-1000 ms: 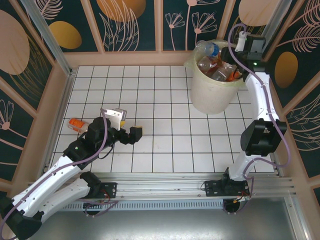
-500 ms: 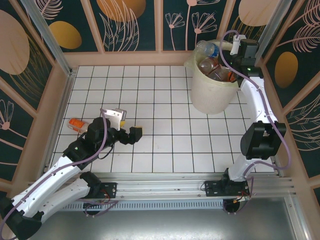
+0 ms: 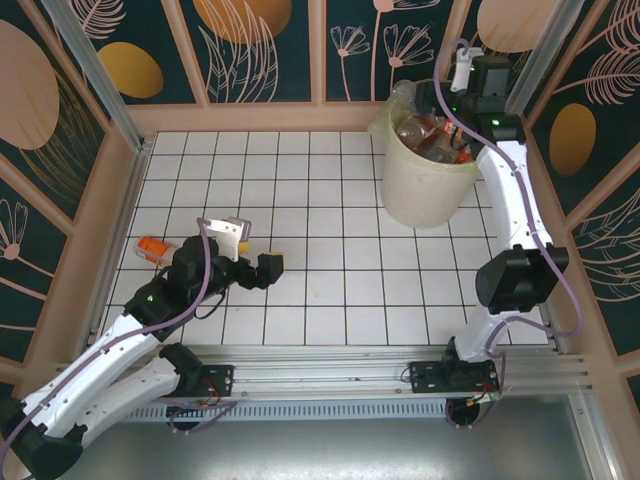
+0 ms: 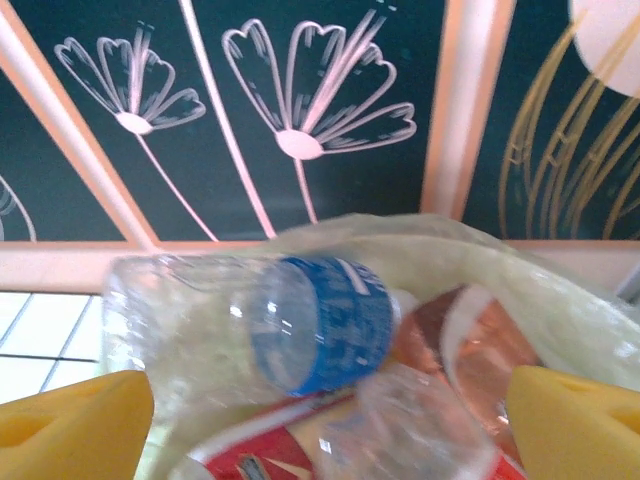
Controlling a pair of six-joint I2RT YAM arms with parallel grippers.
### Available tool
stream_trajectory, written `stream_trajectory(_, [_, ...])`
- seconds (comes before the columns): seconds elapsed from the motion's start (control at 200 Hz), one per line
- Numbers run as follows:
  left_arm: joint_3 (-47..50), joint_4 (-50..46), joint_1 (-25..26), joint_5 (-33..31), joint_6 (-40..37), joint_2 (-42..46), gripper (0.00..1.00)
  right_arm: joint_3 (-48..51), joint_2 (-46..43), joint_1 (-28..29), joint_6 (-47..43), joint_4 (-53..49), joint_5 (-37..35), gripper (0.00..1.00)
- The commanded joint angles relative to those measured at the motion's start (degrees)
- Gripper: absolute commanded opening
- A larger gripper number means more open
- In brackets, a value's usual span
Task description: Put the plastic bottles in the bin
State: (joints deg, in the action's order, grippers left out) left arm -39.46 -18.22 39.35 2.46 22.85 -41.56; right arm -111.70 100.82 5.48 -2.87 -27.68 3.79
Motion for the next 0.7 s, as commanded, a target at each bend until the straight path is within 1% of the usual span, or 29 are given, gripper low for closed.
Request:
stream_trajectory(0.0, [-0.4,-0.3,0.3,-0.6,1.3,1.2,0.99,-2.6,4.0,2.1,-1.0,-3.5,-2.2,0.99])
stream_trajectory(0.09, [-0.5,-1.0,0.2,-1.3,1.7,1.9,0.99,-4.6,6.0,3.1,-1.2,-3.8,-2.6,0.99])
stream_trajectory(0.15, [-0.4,-1.4,0.3,-1.5,1.8,2.2,0.99,-6.3,7.8,3.6,-1.6,-4.7,-4.3,0.99])
stream_trajectory(0.195, [-0.6,-1.7,0.3,-1.7,2.0,2.5,0.99,-7.4,9.0,4.0,-1.8,-5.3,-8.4,0.99])
stream_trajectory(0.255, [-0.6,-2.1,0.3,-1.9,2.2,2.8,0.99,-7.7,9.9,4.3,-2.1,-6.3,-11.3,0.98])
stream_trajectory(0.455, [-0.3,-2.3,0.2,-2.3,2.4,3.0,0.99,0.4,6.6,4.3,-4.0,-4.1,-11.9,0.92])
stream_trajectory(0.696, [-0.6,-3.0,0.3,-5.1,5.4,2.6,0.99,1.4,5.6,4.1,-5.1,-5.5,-12.8,0.90])
